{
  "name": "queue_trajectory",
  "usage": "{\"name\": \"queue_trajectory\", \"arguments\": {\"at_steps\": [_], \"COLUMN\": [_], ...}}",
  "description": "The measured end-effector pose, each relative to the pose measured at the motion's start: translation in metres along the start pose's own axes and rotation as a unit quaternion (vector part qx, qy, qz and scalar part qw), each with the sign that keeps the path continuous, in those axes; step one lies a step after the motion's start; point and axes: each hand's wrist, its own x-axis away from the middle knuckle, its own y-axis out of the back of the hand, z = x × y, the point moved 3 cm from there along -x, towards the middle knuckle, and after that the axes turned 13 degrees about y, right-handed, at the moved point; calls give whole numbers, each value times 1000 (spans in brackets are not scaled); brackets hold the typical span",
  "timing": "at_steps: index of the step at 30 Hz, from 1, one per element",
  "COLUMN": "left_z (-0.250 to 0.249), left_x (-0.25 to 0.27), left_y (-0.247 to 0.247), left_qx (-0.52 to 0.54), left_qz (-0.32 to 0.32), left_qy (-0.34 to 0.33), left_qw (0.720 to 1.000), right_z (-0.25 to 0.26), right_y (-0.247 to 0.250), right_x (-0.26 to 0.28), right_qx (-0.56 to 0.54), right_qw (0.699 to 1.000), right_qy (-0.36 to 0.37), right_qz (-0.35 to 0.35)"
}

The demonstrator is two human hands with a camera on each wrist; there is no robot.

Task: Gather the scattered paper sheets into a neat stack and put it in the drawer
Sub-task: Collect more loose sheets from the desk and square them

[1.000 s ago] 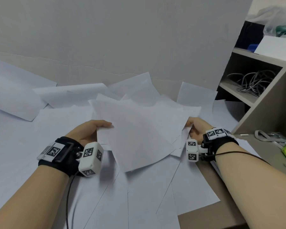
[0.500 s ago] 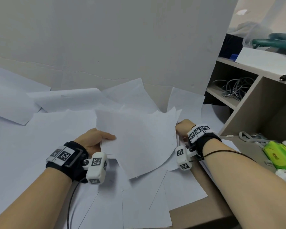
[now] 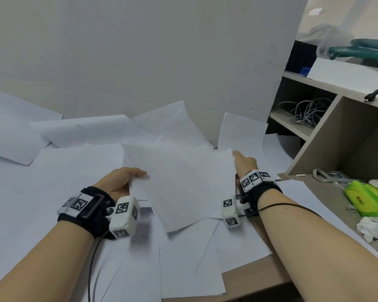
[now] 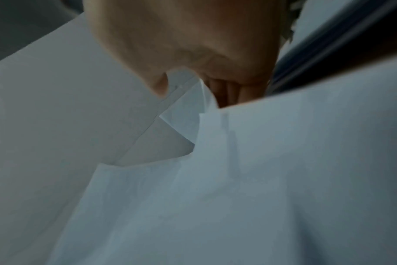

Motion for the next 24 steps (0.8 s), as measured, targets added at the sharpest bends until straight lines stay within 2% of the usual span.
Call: {"name": "queue_trajectory", "arguments": {"at_steps": [4, 6, 10, 12, 15, 17, 19, 21, 24], "left_z": [3, 3, 1, 3, 3, -1, -11, -22, -30], "left_x": [0, 4, 7, 6, 5, 3, 4, 7, 8], "left_y": [-1, -1, 3, 0, -1, 7, 20, 36, 59], "left_qx": [22, 37, 50, 30, -8, -20, -36, -45, -13], "left_qz": [18, 45, 59, 37, -19, -59, -102, -132, -151], "left_qy": [15, 11, 0, 8, 6, -23, -75, -120, -163], "left_qw": [999, 998, 997, 999, 1000, 998, 991, 983, 975], "right_z": [-11, -11, -12, -3, 11, 19, 23, 24, 18], "right_y": [-13, -13, -10, -6, 6, 16, 23, 23, 12], "right_x": [-3, 1, 5, 11, 0, -10, -20, -26, -31], "right_qx": [121, 101, 67, 53, 167, 241, 289, 354, 452], "right_qw": [984, 983, 977, 981, 977, 961, 948, 922, 855], "right_qy": [18, 28, 2, 13, 86, 122, 121, 115, 117], "right_qz": [132, 148, 201, 188, 98, 51, 53, 110, 226]}}
